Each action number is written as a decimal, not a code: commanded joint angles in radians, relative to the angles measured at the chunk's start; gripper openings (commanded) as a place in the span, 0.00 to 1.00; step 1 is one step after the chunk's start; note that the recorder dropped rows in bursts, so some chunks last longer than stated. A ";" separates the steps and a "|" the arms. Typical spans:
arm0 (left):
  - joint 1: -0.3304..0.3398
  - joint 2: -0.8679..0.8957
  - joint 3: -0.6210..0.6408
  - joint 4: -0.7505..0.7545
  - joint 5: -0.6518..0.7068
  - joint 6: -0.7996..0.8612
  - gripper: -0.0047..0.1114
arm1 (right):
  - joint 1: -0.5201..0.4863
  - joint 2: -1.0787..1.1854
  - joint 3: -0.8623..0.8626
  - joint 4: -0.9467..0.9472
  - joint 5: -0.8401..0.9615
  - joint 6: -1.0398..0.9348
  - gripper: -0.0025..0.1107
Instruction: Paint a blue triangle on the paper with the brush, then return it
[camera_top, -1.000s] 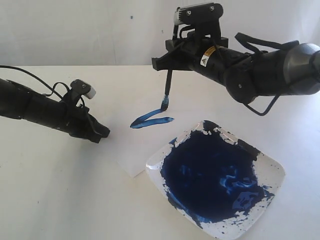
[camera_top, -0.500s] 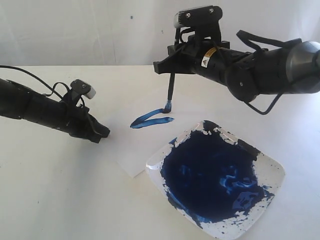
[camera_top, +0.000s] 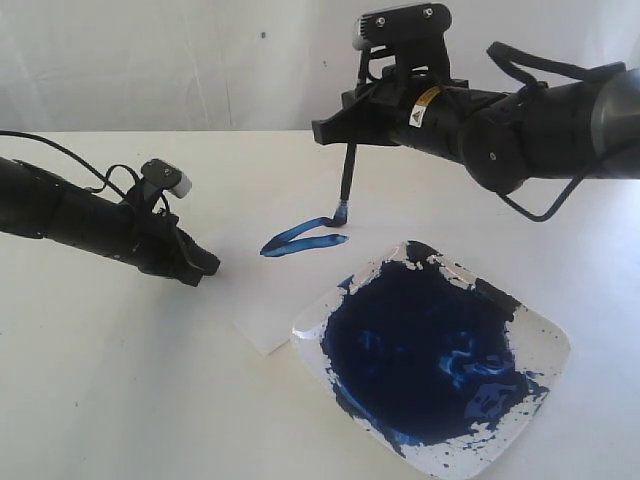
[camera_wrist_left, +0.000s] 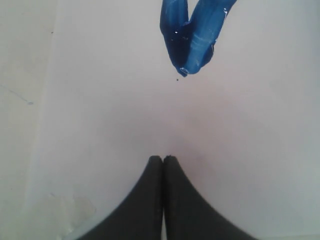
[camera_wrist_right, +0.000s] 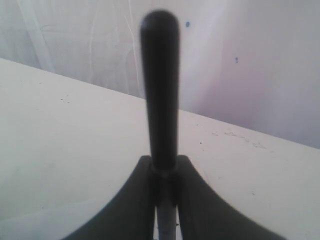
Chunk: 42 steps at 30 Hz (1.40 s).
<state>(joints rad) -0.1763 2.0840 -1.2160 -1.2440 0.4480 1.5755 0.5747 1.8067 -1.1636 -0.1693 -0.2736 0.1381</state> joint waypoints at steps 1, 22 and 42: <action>0.001 0.000 -0.001 -0.005 0.017 0.003 0.04 | -0.006 -0.014 -0.001 -0.003 0.033 0.000 0.02; 0.001 0.000 -0.001 -0.005 0.017 0.003 0.04 | -0.006 -0.064 -0.001 -0.003 0.150 0.000 0.02; 0.001 0.000 -0.001 -0.005 0.017 0.003 0.04 | -0.006 -0.094 -0.001 -0.003 0.225 0.000 0.02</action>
<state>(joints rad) -0.1763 2.0840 -1.2160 -1.2440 0.4480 1.5755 0.5747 1.7256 -1.1636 -0.1693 -0.0698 0.1381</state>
